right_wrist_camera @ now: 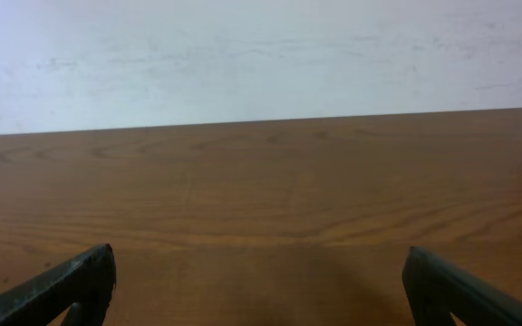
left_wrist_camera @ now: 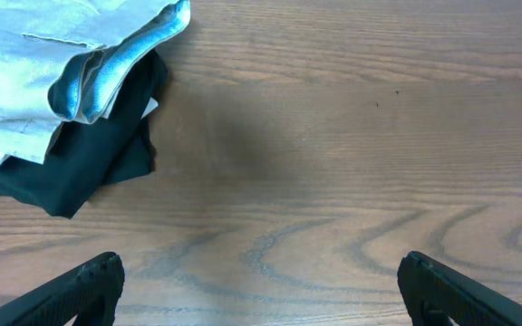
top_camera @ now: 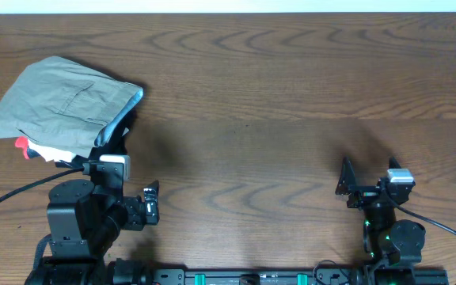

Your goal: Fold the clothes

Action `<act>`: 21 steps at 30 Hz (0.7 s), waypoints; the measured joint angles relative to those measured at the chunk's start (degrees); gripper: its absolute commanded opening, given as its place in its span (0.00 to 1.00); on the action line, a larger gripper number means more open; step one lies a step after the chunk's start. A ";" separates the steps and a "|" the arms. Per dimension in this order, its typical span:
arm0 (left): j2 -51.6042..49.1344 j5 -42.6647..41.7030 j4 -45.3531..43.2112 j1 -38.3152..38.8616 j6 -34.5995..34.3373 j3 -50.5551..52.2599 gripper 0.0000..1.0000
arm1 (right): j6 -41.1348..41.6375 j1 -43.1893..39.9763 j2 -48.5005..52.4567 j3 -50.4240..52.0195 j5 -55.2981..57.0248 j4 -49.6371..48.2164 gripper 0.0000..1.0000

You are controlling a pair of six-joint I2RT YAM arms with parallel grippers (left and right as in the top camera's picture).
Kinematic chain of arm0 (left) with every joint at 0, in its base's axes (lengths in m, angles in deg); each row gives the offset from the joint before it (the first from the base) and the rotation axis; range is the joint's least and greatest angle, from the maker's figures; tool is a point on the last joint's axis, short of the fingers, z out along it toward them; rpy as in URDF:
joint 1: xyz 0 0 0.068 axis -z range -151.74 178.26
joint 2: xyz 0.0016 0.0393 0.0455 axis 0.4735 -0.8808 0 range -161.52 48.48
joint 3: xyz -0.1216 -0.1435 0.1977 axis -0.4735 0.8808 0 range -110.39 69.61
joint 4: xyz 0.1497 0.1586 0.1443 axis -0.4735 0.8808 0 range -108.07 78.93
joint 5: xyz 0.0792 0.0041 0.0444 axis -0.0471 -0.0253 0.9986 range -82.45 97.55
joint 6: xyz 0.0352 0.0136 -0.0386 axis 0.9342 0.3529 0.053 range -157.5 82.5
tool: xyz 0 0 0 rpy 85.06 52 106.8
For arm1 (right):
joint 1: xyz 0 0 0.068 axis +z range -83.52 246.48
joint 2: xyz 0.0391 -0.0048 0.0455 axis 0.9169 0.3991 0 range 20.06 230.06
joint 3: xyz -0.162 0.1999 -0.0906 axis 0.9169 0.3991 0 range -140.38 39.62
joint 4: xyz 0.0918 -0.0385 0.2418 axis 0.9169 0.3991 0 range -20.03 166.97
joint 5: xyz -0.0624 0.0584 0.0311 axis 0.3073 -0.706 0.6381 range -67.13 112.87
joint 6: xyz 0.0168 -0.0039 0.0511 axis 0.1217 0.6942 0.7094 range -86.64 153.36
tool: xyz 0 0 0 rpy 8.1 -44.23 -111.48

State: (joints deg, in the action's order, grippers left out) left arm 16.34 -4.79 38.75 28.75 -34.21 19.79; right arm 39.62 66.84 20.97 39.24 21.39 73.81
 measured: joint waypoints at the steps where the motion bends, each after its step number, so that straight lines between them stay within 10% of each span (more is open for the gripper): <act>1: 0.00 0.02 0.00 0.02 0.00 0.00 0.98 | 0.00 0.00 0.00 0.00 0.00 0.00 0.99; 11: 9.51 2.69 -1.62 0.07 2.97 4.35 0.98 | 0.00 0.00 0.00 0.00 -0.02 -0.02 0.99; 21: 29.27 3.76 -27.80 0.07 4.09 30.34 0.98 | 0.00 0.00 0.00 0.00 -0.02 0.02 0.99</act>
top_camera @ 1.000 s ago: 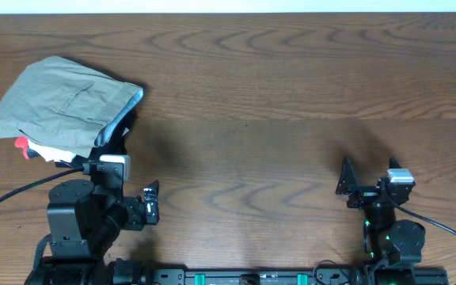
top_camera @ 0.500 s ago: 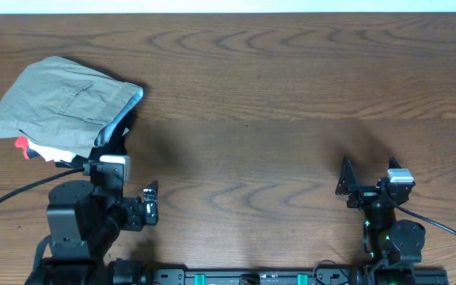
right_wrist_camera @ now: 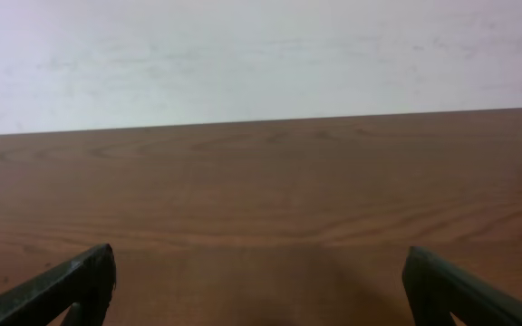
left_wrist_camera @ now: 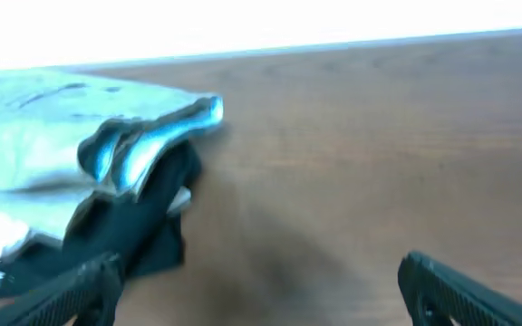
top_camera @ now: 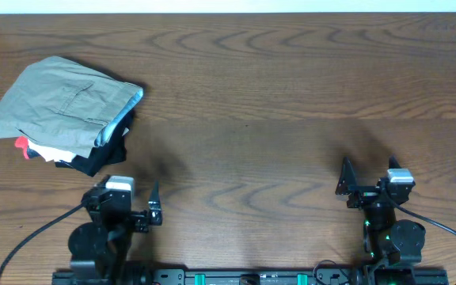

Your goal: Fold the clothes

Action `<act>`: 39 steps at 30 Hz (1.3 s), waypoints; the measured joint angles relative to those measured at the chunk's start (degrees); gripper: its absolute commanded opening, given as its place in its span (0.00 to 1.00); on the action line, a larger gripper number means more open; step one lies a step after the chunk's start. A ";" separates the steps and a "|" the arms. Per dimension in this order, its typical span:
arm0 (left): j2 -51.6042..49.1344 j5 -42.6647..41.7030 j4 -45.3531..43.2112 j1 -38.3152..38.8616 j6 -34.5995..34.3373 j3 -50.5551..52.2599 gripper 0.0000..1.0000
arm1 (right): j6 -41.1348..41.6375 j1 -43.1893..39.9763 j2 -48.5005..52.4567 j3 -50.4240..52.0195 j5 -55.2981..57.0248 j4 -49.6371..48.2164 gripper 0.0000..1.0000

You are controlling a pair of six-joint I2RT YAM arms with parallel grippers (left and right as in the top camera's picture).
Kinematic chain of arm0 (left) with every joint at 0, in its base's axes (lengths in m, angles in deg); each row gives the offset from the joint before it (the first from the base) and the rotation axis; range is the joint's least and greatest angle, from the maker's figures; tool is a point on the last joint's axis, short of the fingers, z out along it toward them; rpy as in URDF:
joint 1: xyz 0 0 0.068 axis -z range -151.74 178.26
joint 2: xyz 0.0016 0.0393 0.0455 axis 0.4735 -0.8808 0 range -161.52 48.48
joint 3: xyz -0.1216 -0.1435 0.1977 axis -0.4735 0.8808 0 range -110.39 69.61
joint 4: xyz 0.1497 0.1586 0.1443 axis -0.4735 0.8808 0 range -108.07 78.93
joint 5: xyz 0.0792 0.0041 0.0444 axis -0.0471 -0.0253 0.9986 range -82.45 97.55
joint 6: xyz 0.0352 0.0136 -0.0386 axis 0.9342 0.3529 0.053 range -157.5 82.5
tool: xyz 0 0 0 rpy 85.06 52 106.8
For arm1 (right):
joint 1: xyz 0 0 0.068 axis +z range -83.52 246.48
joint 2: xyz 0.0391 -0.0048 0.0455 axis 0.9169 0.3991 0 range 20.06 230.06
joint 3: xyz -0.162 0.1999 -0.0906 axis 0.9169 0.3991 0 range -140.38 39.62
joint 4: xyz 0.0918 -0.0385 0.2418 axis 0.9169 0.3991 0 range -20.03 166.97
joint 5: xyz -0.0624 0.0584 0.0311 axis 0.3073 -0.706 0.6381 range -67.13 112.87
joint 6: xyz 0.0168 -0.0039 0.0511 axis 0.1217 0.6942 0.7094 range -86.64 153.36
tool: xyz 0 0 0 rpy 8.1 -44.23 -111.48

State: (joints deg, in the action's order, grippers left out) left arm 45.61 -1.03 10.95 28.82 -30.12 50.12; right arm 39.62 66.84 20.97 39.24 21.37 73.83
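A stack of folded clothes [top_camera: 62,107] lies at the table's far left, a grey-green garment [left_wrist_camera: 53,127] on top with a pale blue lining edge showing. Under it are a black garment [left_wrist_camera: 125,231] and bits of white and red [top_camera: 24,146]. My left gripper [top_camera: 129,212] sits near the front edge, below the stack, open and empty, apart from the cloth. My right gripper [top_camera: 368,190] rests at the front right, open, with only bare wood [right_wrist_camera: 261,235] between its fingers.
The brown wooden table [top_camera: 275,95] runs from the stack to the right edge. A white wall [right_wrist_camera: 261,54] stands behind the far edge. Cables [top_camera: 22,229] trail beside both arm bases at the front.
My left arm has drawn back toward the front edge and its camera now tilts up, seeing the stack from low down. The clothes and the right arm have not moved.
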 measured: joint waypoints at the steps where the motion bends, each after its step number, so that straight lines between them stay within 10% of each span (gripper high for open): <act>1: 1.01 0.00 -4.33 0.00 0.02 2.56 0.98 | 0.00 0.00 0.00 0.00 0.00 0.00 0.99; 9: 2.21 0.00 -32.98 0.00 0.17 17.33 0.98 | 0.00 0.00 0.00 0.00 -0.02 0.00 0.99; 39: 2.23 1.09 -27.98 0.85 0.17 18.49 0.98 | 0.00 0.00 0.07 0.00 -0.02 0.00 0.99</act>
